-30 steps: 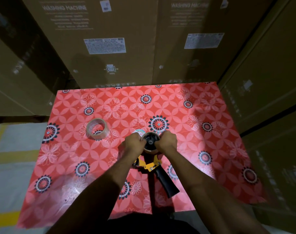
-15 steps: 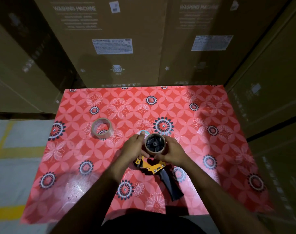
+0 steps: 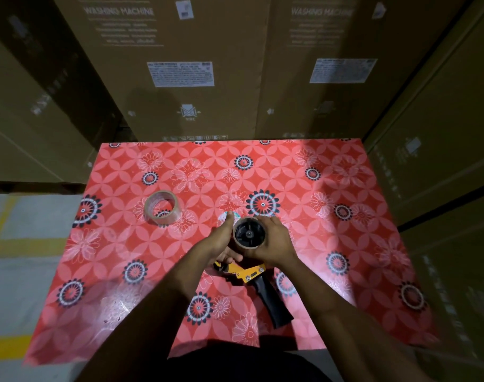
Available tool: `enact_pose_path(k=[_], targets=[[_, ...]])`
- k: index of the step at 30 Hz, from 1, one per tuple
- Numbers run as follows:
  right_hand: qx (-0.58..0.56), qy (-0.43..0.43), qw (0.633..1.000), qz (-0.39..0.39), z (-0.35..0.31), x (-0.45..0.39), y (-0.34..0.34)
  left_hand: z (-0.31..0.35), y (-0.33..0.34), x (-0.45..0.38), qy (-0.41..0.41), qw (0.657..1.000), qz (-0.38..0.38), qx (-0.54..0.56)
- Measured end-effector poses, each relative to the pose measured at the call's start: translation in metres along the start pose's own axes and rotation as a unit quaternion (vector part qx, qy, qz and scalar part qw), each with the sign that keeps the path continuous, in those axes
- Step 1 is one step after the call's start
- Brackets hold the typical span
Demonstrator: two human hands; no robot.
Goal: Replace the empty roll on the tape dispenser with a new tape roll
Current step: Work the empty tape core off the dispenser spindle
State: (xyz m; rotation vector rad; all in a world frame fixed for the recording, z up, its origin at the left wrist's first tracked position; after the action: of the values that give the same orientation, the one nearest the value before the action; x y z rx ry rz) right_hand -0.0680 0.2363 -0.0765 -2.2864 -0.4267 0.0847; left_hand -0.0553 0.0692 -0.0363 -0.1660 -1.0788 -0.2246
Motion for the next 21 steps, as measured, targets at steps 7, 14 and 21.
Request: enact_pose_path(k=[7, 14, 21], targets=[[0.027, -0.004, 0.998, -0.062, -0.006, -0.004, -0.001, 0.01, -0.006, 0.001, -0.044, 0.998, -0.034, 0.041], [0.016, 0.019, 1.0, -0.007, -0.007, 0.0, 0.005, 0.012, -0.01, 0.0, -0.059, 0.995, -0.059, 0.054], [-0.028, 0.015, 0.999, -0.023, -0.011, -0.001, 0.003, 0.014, -0.006, 0.002, -0.054, 0.996, -0.05, 0.058]])
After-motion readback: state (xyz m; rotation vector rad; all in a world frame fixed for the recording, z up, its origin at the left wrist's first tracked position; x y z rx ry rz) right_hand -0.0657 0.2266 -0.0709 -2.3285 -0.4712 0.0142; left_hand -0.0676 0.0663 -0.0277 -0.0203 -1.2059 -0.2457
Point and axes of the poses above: each hand's wrist, its own x-axis away from the middle knuckle, its own y-axis out of the palm, z = x × y, the point moved 1 cm from there along -x, towards the middle knuckle, and after that the axes turned 11 degrees about -y, right-handed, at the moved point
